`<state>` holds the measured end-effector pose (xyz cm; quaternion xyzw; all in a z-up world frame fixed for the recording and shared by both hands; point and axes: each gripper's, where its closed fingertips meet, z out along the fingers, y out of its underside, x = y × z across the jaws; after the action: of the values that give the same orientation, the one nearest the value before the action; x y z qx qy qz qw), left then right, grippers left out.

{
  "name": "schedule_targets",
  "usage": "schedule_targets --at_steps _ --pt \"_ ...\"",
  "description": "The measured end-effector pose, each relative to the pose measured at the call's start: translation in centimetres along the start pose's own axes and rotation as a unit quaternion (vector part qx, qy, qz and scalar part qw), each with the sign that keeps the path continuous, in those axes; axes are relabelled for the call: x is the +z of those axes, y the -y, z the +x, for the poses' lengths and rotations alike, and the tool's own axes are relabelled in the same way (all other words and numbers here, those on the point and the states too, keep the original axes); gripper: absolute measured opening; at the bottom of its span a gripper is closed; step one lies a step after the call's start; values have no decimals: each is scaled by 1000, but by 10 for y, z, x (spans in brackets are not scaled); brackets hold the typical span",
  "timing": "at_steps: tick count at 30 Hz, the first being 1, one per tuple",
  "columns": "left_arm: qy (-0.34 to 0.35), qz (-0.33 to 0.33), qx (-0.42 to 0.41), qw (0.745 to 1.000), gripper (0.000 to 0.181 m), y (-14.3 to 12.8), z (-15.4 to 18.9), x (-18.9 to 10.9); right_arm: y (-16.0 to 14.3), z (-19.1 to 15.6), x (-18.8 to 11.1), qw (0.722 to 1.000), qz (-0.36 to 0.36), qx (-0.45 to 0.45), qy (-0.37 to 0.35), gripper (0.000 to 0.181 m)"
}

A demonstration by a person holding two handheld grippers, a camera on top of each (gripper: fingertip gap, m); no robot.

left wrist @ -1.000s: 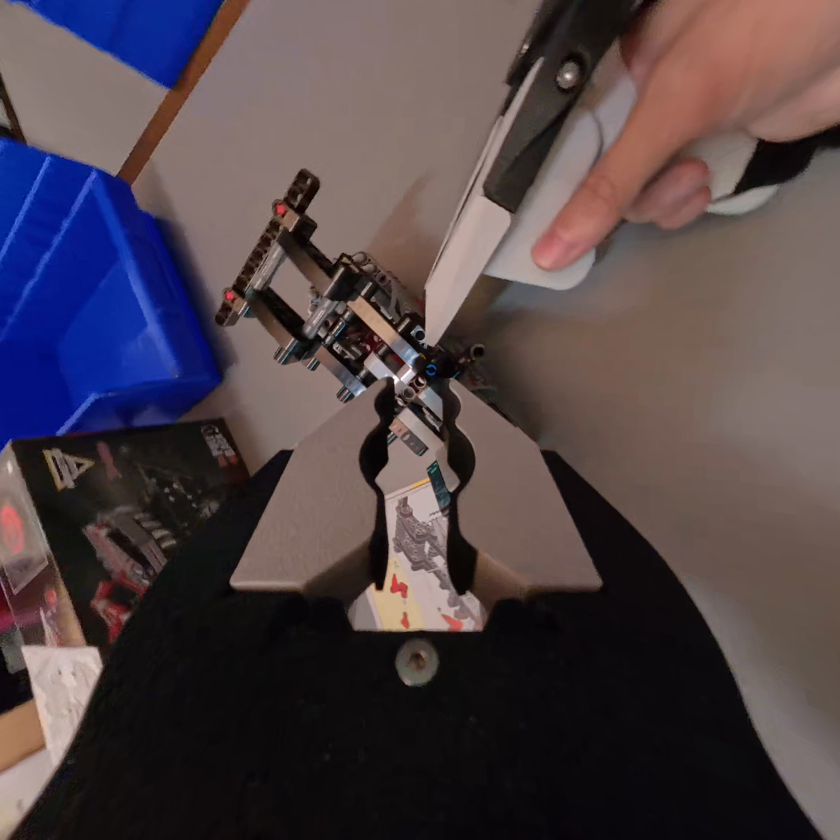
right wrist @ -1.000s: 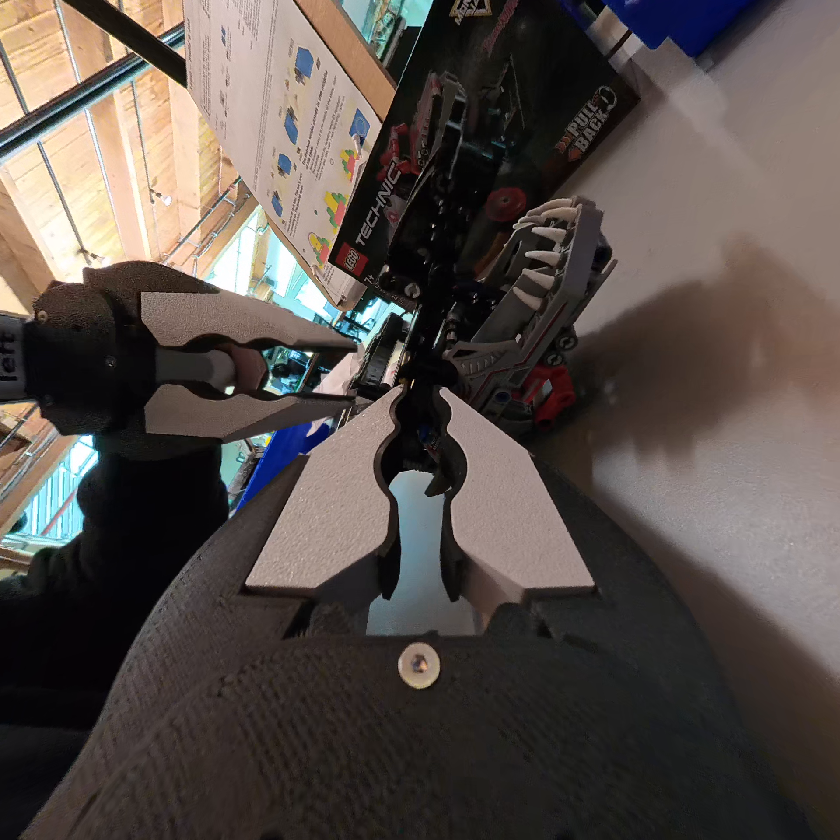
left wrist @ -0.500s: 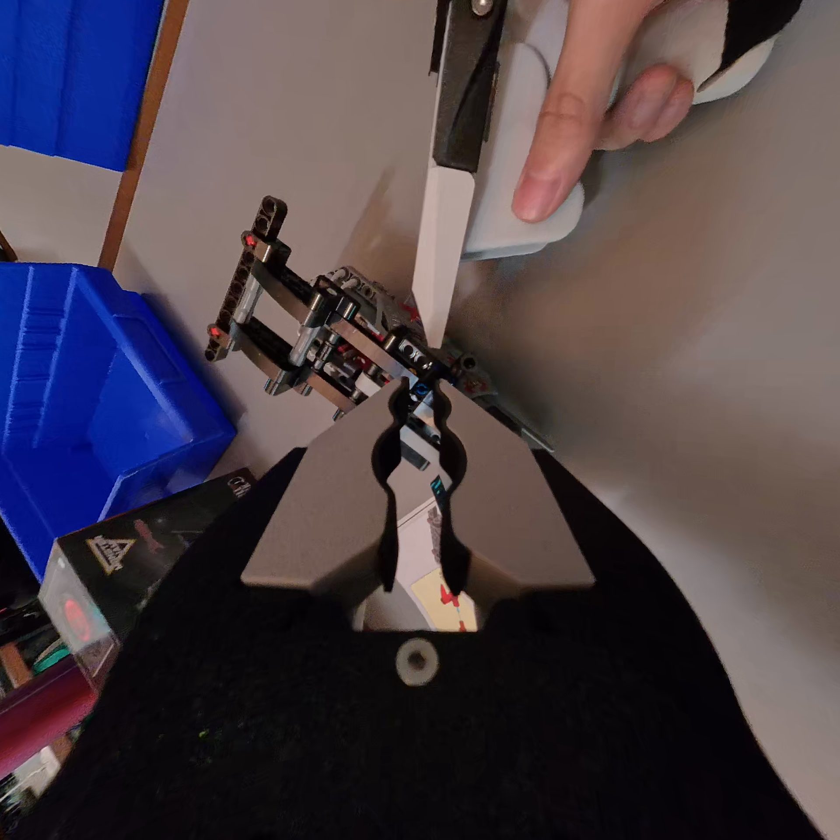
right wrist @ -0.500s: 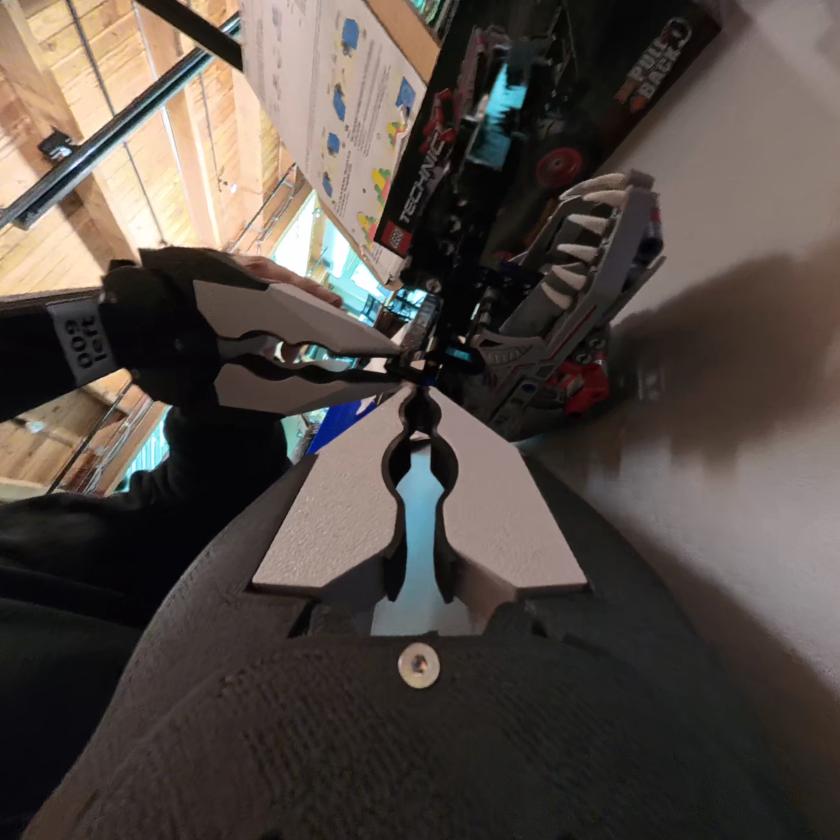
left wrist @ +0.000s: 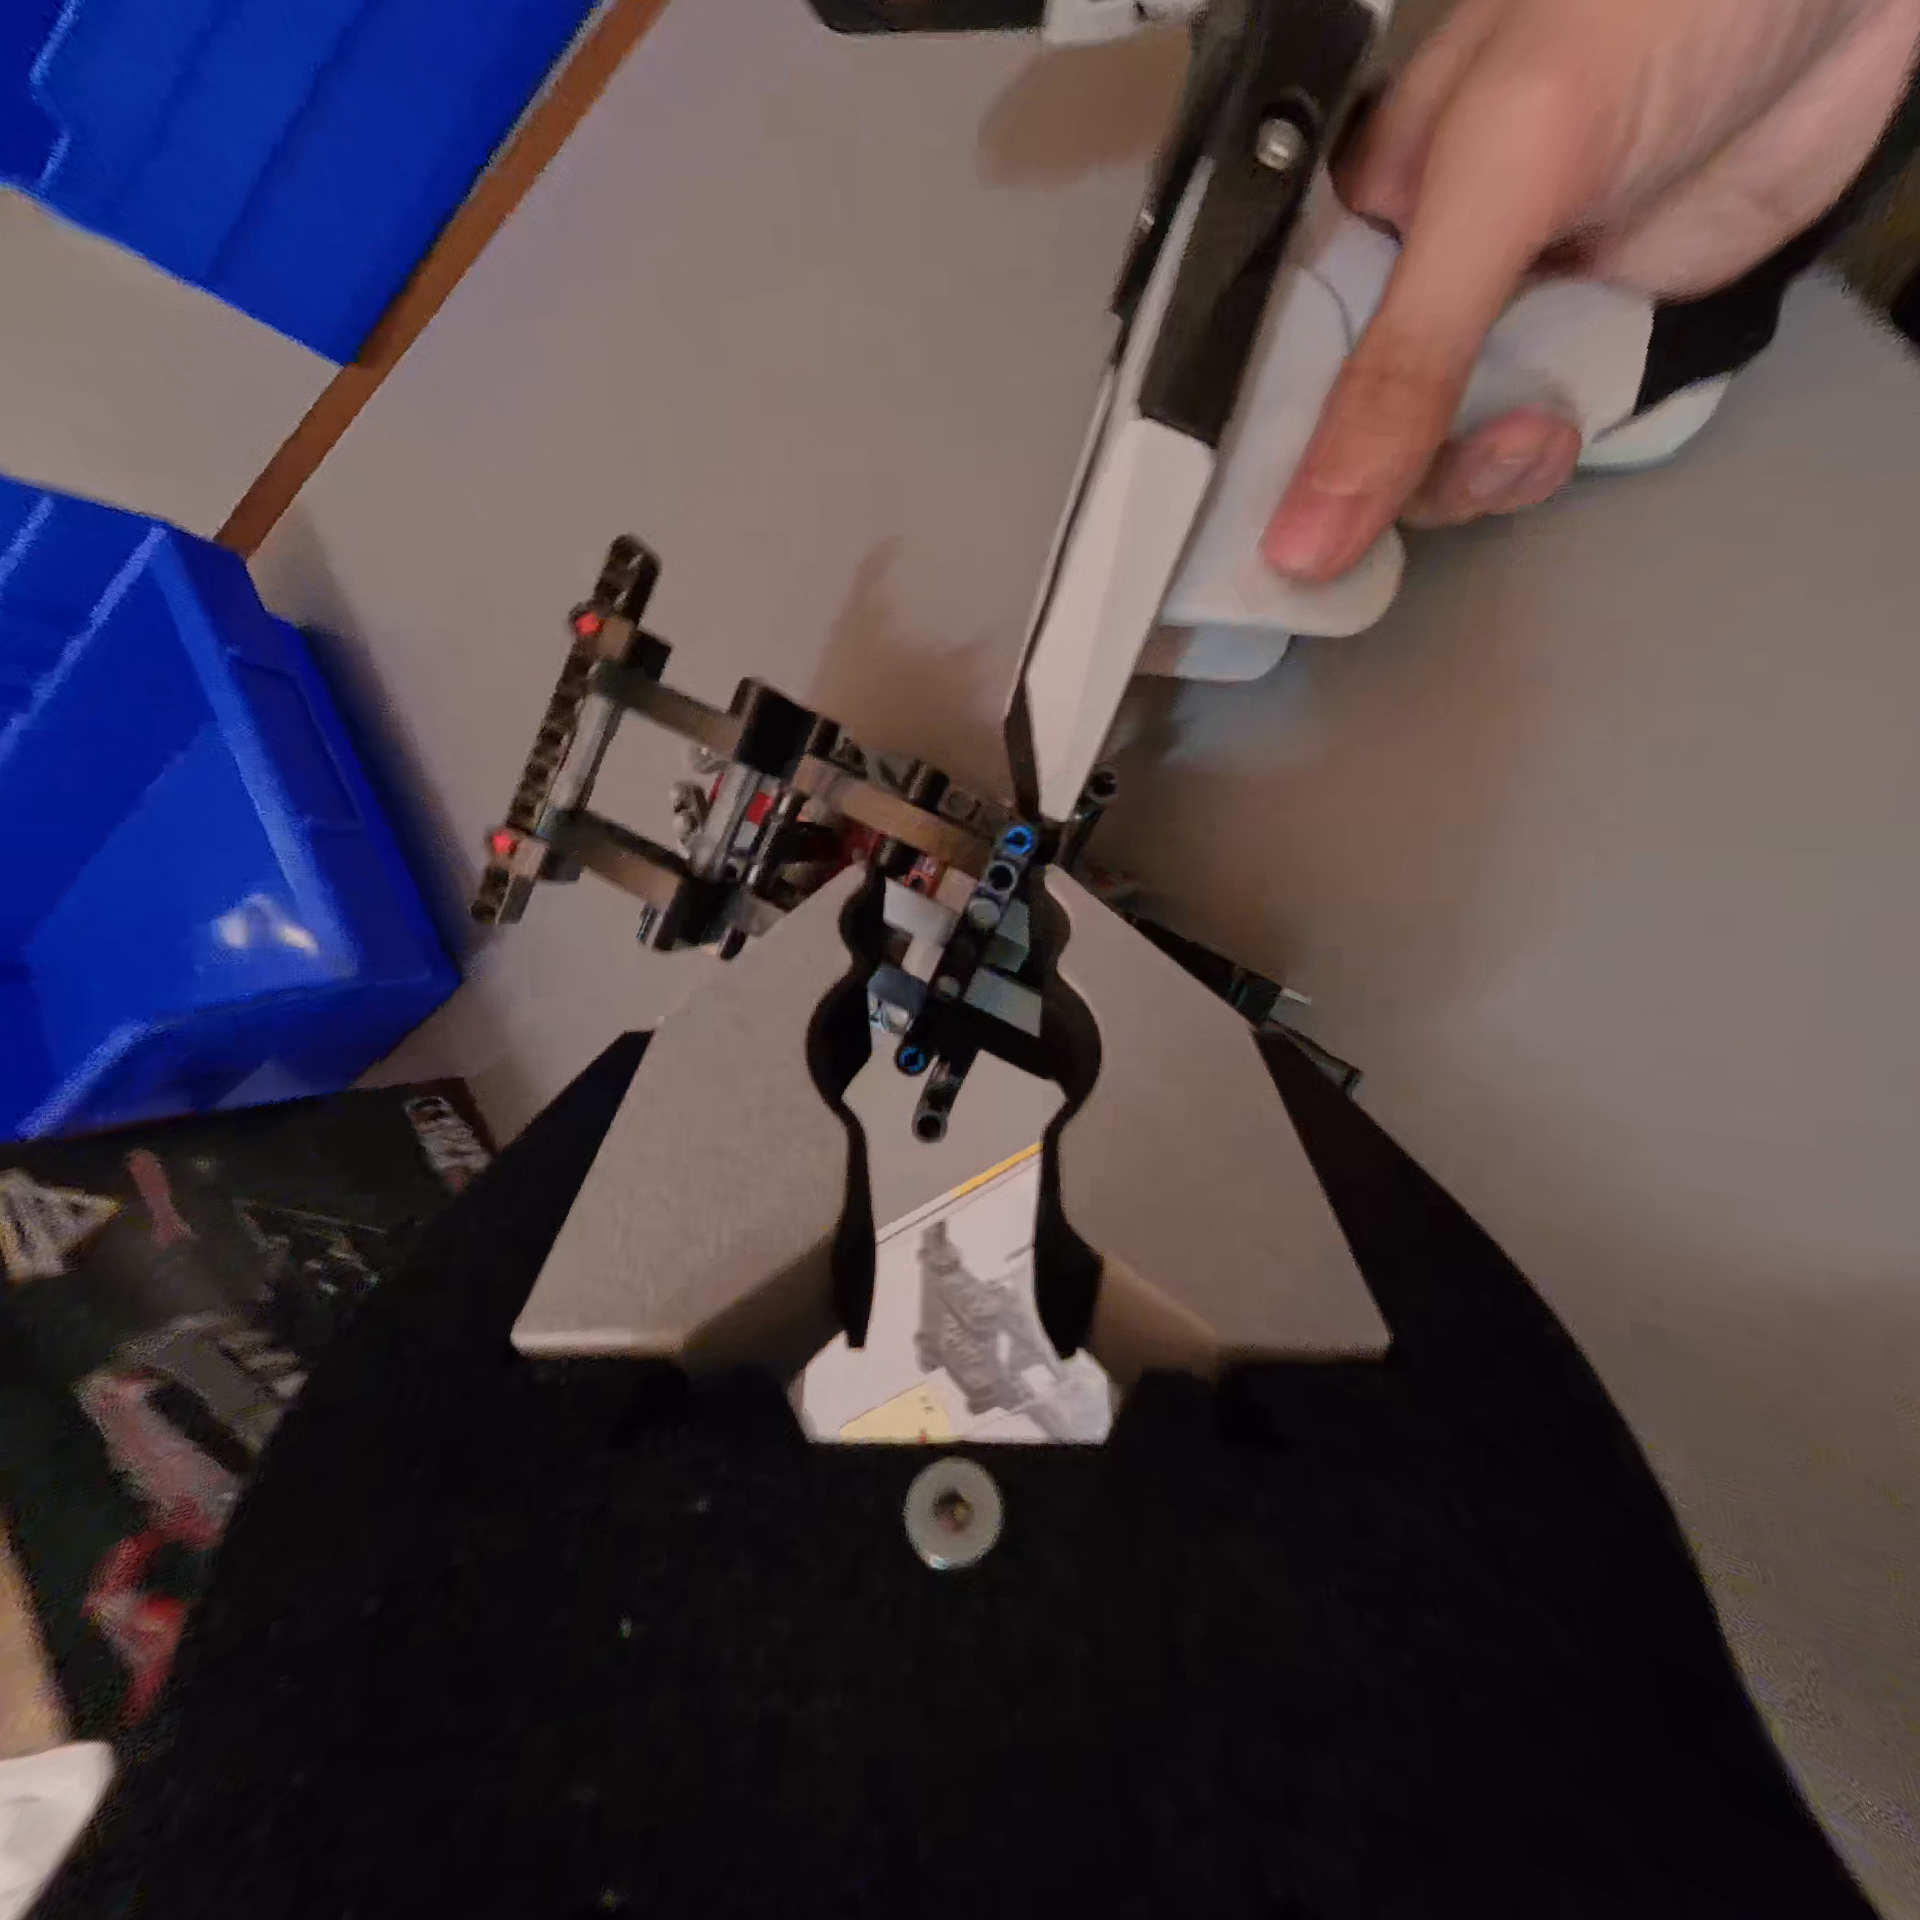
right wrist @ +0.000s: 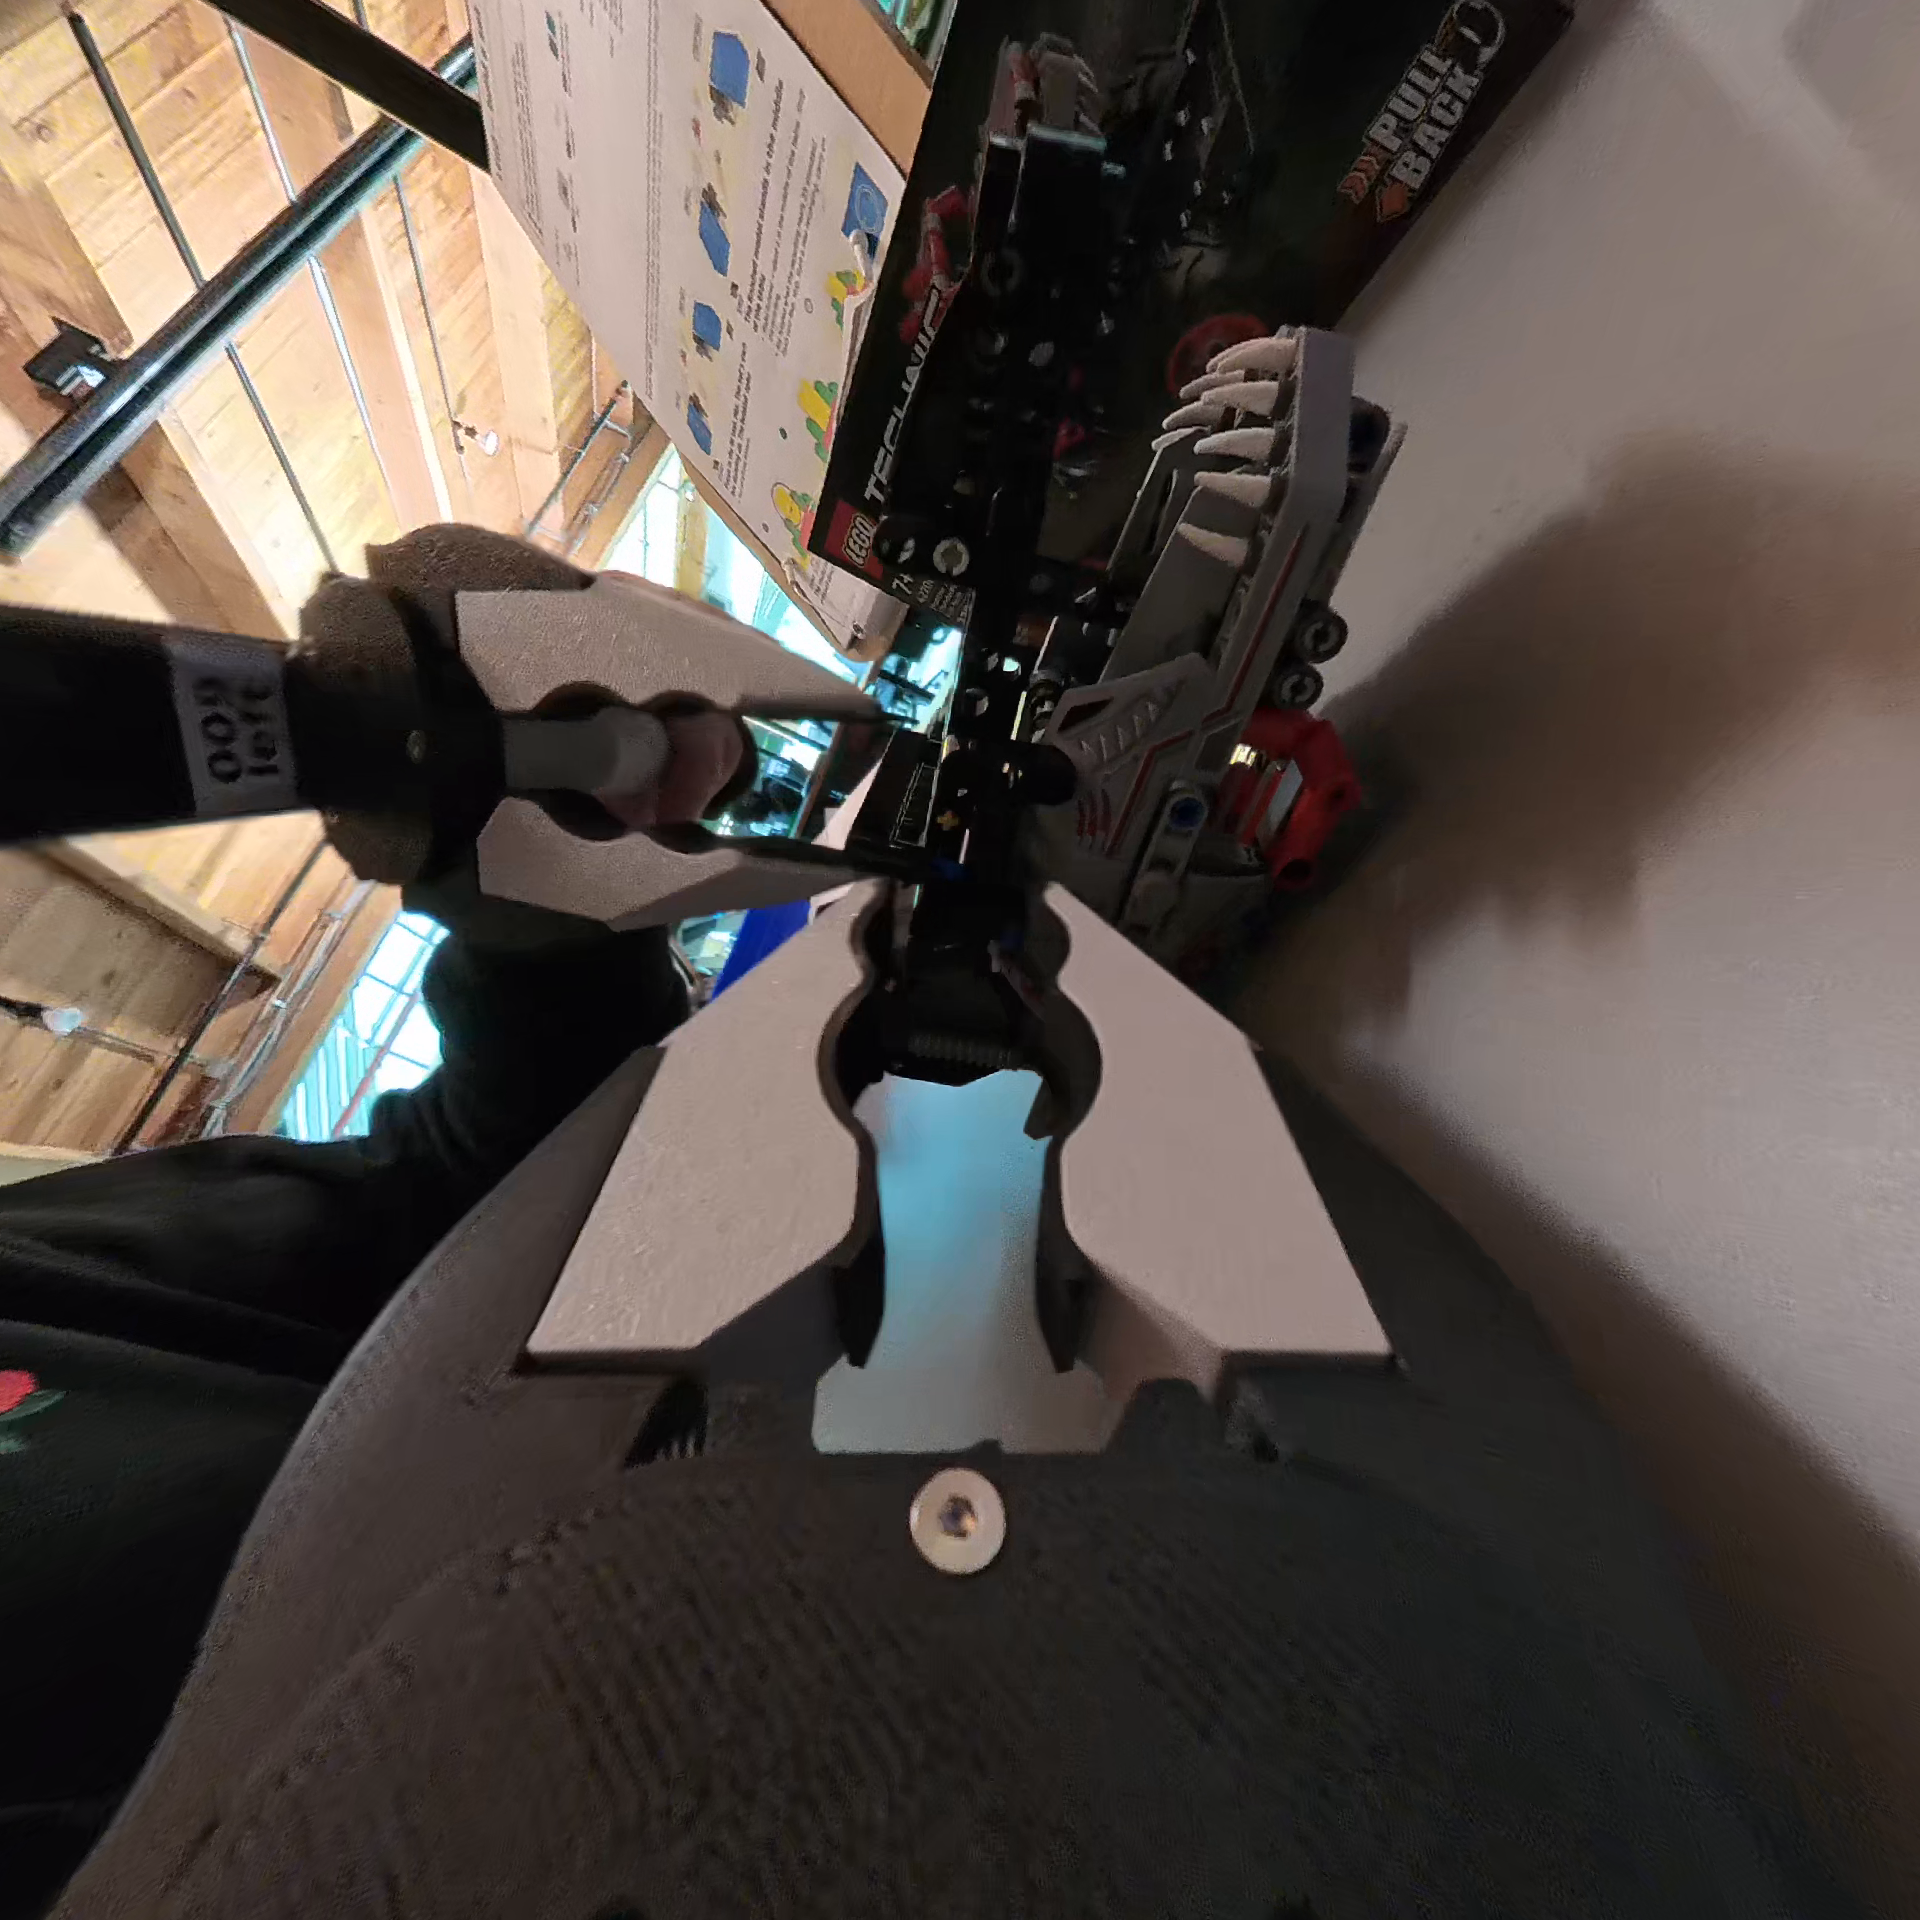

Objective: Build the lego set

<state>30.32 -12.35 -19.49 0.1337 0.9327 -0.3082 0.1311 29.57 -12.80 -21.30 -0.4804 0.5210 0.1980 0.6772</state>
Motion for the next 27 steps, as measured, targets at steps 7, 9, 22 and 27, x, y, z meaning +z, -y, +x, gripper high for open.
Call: schedule_targets --at_steps 7,9,22,27 --pt "-12 65 -138 988 39 -28 -15 -7 -3 5 1 1000 -18 14 -10 46" --pt "-30 86 -160 983 39 -29 -12 -4 -1 3 2 1000 -10 23 -5 51" --pt "-1 98 -157 983 31 -22 -5 8 8 6 4 997 -1 62 -43 59" --pt "22 125 -152 980 30 -23 -1 7 9 7 4 995 13 81 -49 56"
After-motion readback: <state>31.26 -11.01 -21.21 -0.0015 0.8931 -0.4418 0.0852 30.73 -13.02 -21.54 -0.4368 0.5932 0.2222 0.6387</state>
